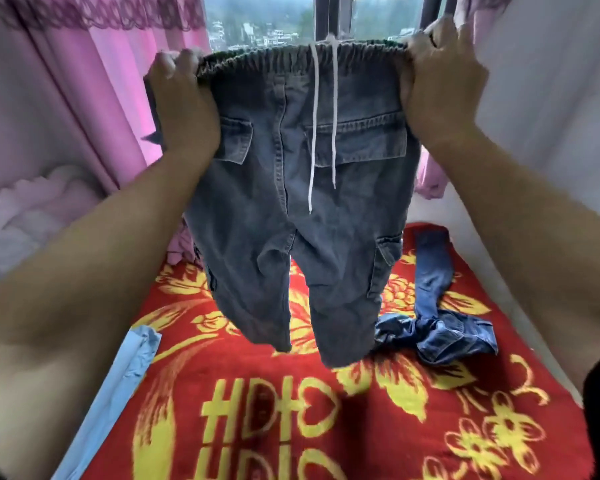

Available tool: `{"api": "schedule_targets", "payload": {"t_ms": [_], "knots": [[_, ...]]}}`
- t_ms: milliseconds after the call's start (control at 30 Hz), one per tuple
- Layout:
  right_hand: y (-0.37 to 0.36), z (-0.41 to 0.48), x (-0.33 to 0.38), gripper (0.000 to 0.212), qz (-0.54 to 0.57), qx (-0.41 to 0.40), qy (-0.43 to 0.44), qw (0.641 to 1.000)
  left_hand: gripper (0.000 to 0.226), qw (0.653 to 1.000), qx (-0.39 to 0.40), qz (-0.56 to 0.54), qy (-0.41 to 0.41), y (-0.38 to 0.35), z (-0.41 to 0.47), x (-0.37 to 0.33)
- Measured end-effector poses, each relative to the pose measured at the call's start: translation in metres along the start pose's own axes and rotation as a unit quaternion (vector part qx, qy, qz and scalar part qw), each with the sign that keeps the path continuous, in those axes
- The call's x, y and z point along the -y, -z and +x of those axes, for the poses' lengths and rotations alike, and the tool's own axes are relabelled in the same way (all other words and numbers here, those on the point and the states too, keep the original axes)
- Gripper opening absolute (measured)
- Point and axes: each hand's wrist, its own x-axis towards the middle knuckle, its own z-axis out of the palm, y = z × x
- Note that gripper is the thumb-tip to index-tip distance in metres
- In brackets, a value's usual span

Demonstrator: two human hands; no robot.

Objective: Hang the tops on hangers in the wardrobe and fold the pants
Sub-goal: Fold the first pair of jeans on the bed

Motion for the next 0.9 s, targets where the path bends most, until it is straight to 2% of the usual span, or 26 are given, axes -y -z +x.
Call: {"api": "schedule_targets", "payload": {"t_ms": [200,333,400,467,500,567,633,767,900], "knots": [[0.014,-0.042,-0.002,0.028,-0.016,0.024,0.053,0.998,0.051,0.997,0.034,0.005,-0.064,0.022,-0.037,0.016],[0.005,-0.108,-0.001,0.022,-0.027,0.067,0.087,0.994,0.037,0.979,0.104,0.108,-0.139,0.034,-0.102,0.051],[-0.004,-0.159,0.004,0.02,-0.004,0.14,0.103,0.985,0.025,0.963,0.147,0.154,-0.163,0.041,-0.155,0.076],[-0.011,-0.228,0.013,0.019,0.037,0.256,0.106,0.96,0.031,0.945,0.246,0.167,-0.139,0.049,-0.224,0.098],[-0.013,-0.267,0.016,0.021,0.042,0.321,0.108,0.94,0.035,0.922,0.326,0.179,-0.108,0.054,-0.263,0.107],[-0.012,-0.35,0.021,0.023,0.02,0.433,0.114,0.894,0.04,0.849,0.474,0.225,-0.057,0.064,-0.346,0.124],[-0.006,-0.427,0.025,0.022,0.004,0.505,0.106,0.856,0.038,0.792,0.561,0.238,-0.03,0.079,-0.423,0.14],[0.014,-0.554,0.031,0.024,-0.017,0.608,0.104,0.787,0.031,0.705,0.666,0.244,-0.009,0.115,-0.543,0.163],[0.038,-0.648,0.024,0.025,-0.016,0.669,0.097,0.736,0.029,0.664,0.705,0.249,-0.018,0.149,-0.639,0.165]]}}
